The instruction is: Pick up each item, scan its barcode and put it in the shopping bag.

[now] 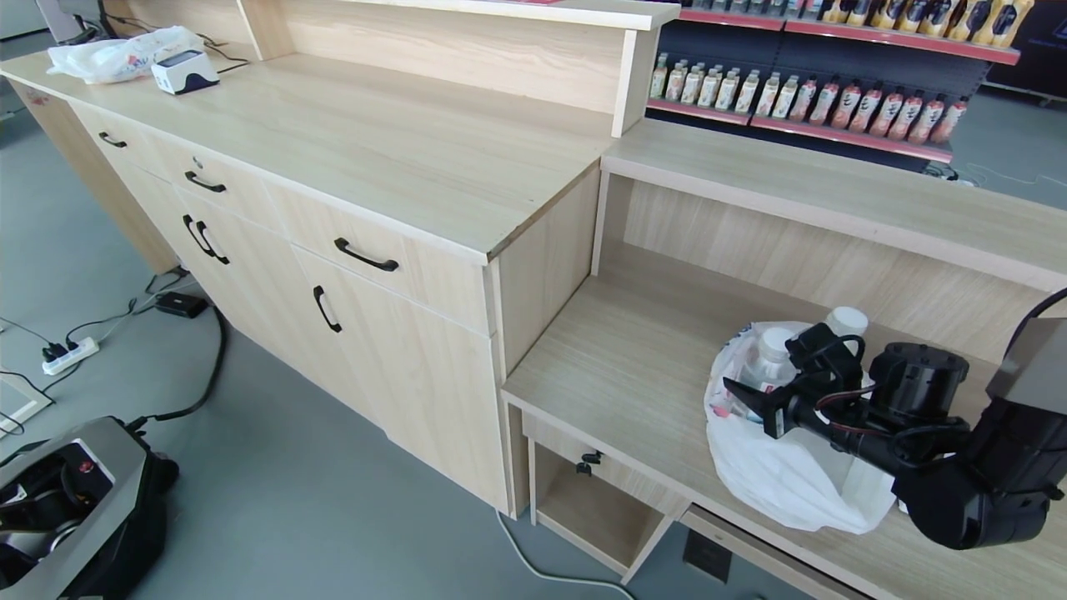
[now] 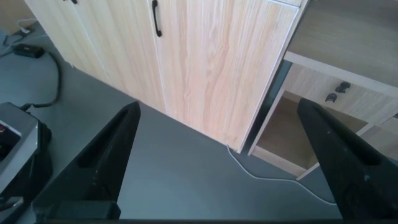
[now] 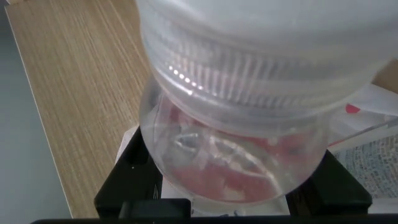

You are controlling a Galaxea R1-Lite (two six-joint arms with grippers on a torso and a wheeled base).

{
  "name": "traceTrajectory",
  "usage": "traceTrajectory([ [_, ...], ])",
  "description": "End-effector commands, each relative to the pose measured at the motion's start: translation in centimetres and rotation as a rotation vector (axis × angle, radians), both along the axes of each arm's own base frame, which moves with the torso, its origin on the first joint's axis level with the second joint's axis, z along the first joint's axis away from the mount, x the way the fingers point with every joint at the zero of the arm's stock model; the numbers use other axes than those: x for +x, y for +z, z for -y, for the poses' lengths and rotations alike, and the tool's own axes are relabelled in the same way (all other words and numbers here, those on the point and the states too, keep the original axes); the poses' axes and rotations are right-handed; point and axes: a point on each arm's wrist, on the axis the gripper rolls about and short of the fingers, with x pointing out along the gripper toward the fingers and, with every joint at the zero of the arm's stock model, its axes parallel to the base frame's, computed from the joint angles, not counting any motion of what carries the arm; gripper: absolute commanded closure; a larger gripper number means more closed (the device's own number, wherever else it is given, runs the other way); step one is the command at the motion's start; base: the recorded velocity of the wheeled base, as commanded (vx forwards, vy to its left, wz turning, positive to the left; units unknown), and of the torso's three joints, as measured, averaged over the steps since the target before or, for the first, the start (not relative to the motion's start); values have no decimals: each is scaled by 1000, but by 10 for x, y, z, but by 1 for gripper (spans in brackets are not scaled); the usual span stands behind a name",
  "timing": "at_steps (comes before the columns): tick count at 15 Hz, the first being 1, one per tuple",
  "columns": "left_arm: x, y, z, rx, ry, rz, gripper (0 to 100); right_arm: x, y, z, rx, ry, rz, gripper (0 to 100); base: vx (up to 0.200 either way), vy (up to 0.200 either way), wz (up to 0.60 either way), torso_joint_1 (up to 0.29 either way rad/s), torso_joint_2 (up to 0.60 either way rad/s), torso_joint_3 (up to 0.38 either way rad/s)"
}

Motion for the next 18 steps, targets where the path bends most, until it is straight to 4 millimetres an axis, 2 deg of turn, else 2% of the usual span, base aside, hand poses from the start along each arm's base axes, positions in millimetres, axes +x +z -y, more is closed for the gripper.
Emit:
traceTrajectory([
  [1,0,0,0,0,-1,0,0,1,-6,1,-2,-2,-19,100,0,0,0,0,0,0],
  [9,0,0,0,0,0,0,0,0,-8,8,-9,-22,-33,100,0,0,0,0,0,0],
  [10,0,0,0,0,0,0,0,0,-8,10,-9,-28,-34,0,0,0,0,0,0,0],
  [12,0,0,0,0,0,0,0,-1,-5,12,-9,-34,-34,0,0,0,0,0,0,0],
  [14,0,0,0,0,0,0,0,-3,9,13,-3,-35,-7,0,0,0,0,0,0,0],
  [17,0,0,0,0,0,0,0,-19,62,11,15,101,92,0,0,0,0,0,0,0],
  [18,0,0,0,0,0,0,0,-33,87,9,13,140,151,0,0,0,0,0,0,0],
])
